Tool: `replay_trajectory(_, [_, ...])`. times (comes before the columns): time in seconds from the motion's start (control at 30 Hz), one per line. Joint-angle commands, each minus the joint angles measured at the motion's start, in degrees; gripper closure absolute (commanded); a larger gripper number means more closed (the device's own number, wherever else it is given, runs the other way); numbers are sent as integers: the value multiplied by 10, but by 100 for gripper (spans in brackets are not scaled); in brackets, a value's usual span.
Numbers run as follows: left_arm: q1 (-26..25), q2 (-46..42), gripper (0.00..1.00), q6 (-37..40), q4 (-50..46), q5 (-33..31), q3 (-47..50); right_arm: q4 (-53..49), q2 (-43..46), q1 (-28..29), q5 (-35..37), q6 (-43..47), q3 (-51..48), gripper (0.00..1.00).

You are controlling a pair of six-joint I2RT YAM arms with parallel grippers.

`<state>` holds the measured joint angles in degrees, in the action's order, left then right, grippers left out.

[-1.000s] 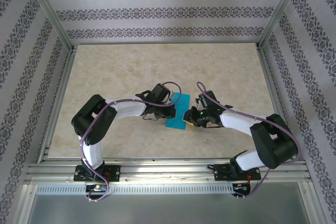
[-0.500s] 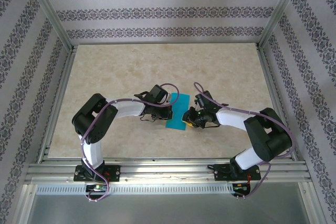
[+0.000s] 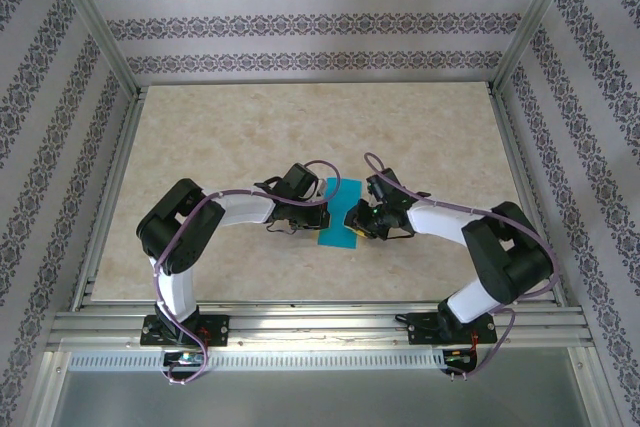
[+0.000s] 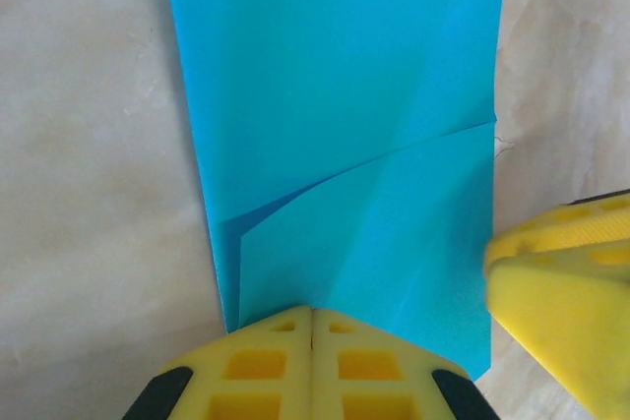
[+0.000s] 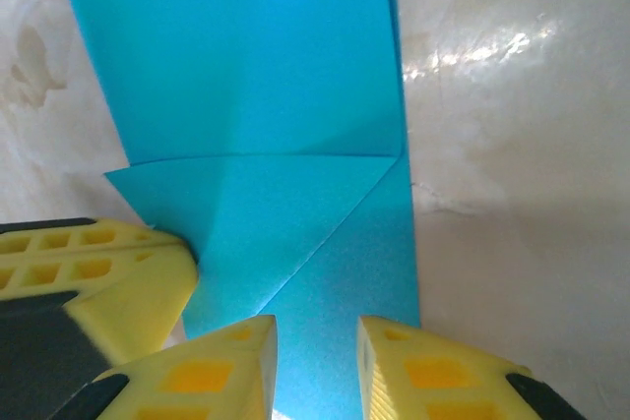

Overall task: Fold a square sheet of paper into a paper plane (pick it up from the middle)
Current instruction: Turn over the paper at the center of the table.

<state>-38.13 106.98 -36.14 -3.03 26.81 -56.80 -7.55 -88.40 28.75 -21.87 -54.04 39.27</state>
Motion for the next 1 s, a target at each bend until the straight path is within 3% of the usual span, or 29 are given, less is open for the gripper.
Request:
replay_trajectory(0.0, [2,-1,96,-18,-16,-11,33,-44,14,3,22,12,-2,72])
replay_trajectory(0.63, [2,-8,96,-34,12,4,56,16,-36,4,-9,5,35,68])
replay_trajectory(0.97, [2,-6,96,-38,15,3,58,45,-80,-33,-53,49,72,61])
